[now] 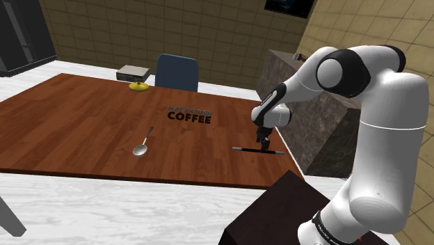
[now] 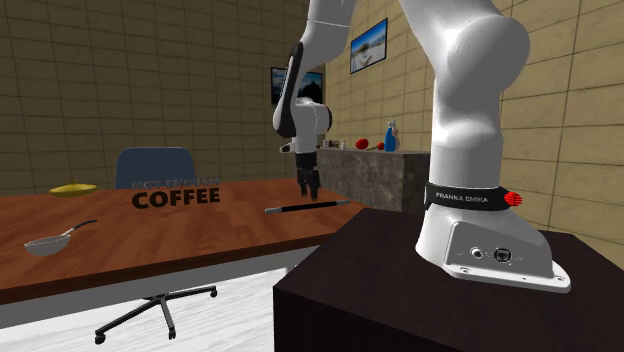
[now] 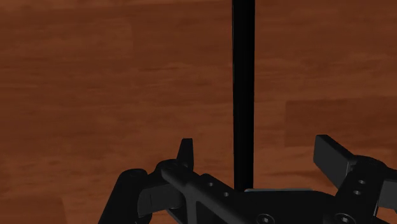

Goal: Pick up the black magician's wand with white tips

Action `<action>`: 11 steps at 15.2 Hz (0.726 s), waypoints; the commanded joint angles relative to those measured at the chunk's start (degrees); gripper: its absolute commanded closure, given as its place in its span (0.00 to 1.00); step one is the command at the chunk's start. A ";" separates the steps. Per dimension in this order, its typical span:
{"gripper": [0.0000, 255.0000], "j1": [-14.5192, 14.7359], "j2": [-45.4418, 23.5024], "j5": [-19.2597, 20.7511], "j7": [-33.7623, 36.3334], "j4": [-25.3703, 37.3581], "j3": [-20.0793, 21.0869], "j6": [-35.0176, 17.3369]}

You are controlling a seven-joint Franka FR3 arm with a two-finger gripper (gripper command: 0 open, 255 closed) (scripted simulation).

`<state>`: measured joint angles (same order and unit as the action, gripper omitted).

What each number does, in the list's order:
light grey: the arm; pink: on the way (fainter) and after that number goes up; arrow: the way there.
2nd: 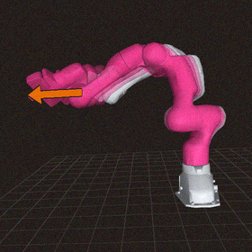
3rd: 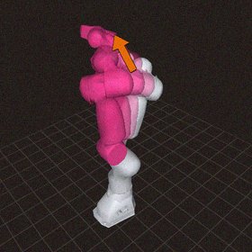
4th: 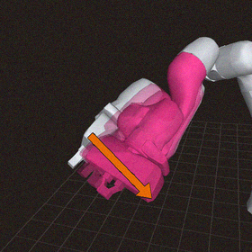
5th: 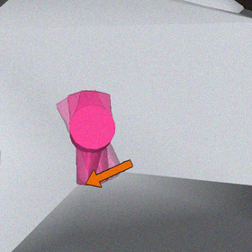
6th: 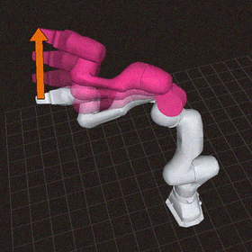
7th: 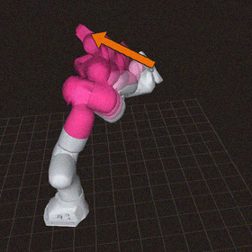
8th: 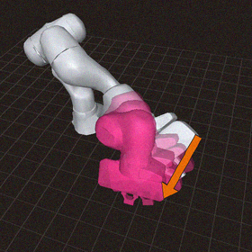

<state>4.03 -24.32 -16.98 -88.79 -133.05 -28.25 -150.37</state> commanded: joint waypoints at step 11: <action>1.00 -1.96 -3.42 -2.65 -1.89 0.84 2.44 -2.47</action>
<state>2.07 -27.74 -19.63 -90.68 -132.21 -25.82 -152.83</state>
